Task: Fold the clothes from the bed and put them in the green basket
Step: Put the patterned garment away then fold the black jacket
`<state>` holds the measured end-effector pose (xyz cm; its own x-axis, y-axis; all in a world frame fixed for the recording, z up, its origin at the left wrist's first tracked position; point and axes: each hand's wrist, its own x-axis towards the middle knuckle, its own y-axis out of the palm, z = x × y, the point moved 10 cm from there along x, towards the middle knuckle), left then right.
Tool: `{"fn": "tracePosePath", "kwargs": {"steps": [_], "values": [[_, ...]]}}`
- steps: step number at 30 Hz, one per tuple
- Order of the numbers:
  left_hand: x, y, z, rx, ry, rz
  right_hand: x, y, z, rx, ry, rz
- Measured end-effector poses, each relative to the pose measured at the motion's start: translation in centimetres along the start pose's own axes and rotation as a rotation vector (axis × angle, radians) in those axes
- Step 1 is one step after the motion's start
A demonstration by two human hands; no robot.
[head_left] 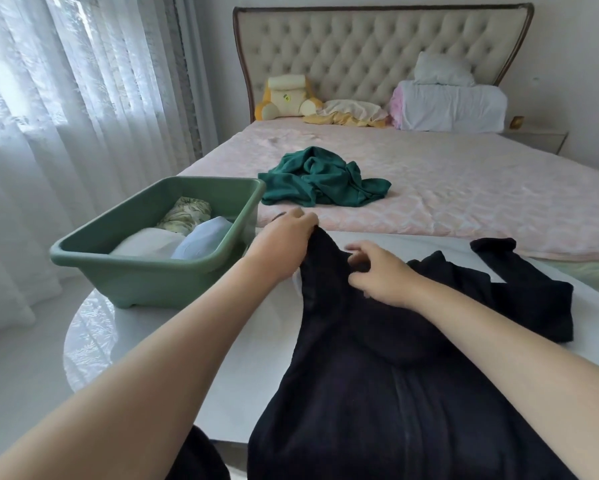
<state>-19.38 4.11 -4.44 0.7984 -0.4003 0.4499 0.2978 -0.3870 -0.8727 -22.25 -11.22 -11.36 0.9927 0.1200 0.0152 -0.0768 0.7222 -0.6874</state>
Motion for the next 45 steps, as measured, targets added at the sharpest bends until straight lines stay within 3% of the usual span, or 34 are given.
{"fn": "tracePosePath", "kwargs": {"steps": [2, 4, 7, 9, 11, 13, 17, 20, 22, 26, 28, 30, 32, 33, 35, 40, 42, 45], "values": [[-0.5, -0.5, -3.6, -0.145, 0.218, -0.047, -0.1, -2.0, 0.7, 0.062, -0.015, -0.087], [-1.3, 0.3, -6.8, -0.302, 0.312, 0.047, -0.5, -3.8, 1.4, 0.074, -0.048, -0.155], [-2.3, 3.7, -9.8, -0.501, 0.234, 0.321, -1.3, -4.7, 0.8, -0.015, -0.045, -0.117], [-2.7, 6.6, -10.0, -0.583, 0.153, 0.526, -2.0, -3.6, -0.9, -0.118, -0.011, 0.018], [-2.6, 7.9, -9.2, -0.676, 0.087, 0.596, -3.0, -2.0, -2.7, -0.304, 0.042, 0.192], [-2.2, 7.6, -7.7, -0.727, 0.008, 0.527, -3.5, -1.5, -3.6, -0.535, 0.055, 0.266], [-1.6, 5.5, -3.9, -0.415, -0.076, 0.322, -3.4, -3.7, -2.4, -0.817, -0.009, 0.084], [-2.6, 6.5, -2.4, -0.19, -0.049, 0.406, -3.1, -6.6, -1.0, -0.965, -0.044, -0.176], [-3.7, 8.3, -2.1, -0.127, 0.004, 0.517, -3.0, -8.2, -1.0, -1.052, 0.032, -0.278], [-4.0, 9.0, -2.6, -0.016, 0.127, 0.588, -3.4, -8.6, -3.6, -1.246, 0.335, -0.124], [-3.8, 9.3, -2.7, 0.002, 0.16, 0.628, -3.7, -7.7, -4.4, -1.296, 0.373, -0.005], [-3.5, 9.2, -2.6, 0.016, 0.163, 0.613, -3.2, -5.8, -3.3, -1.257, 0.13, 0.025], [-3.0, 8.6, -2.1, -0.037, 0.098, 0.536, -3.4, -3.3, -1.3, -0.943, -0.137, 0.107], [-2.8, 8.2, -1.8, -0.093, 0.053, 0.494, -3.7, -2.4, -0.7, -0.758, -0.17, 0.177], [-2.2, 6.7, -1.6, -0.214, -0.018, 0.401, -4.1, -1.3, -0.8, -0.576, -0.11, 0.267], [-0.4, 3.1, -0.5, -0.411, -0.167, 0.148, -3.8, -1.4, -0.8, -0.551, -0.029, 0.237], [0.1, 3.0, -0.6, -0.317, -0.134, 0.171, -3.6, -1.3, -1.6, -0.492, 0.034, 0.269], [0.4, 4.2, -0.7, 0.047, -0.043, 0.312, -3.9, -0.4, -3.0, -0.455, 0.12, 0.364]]}}
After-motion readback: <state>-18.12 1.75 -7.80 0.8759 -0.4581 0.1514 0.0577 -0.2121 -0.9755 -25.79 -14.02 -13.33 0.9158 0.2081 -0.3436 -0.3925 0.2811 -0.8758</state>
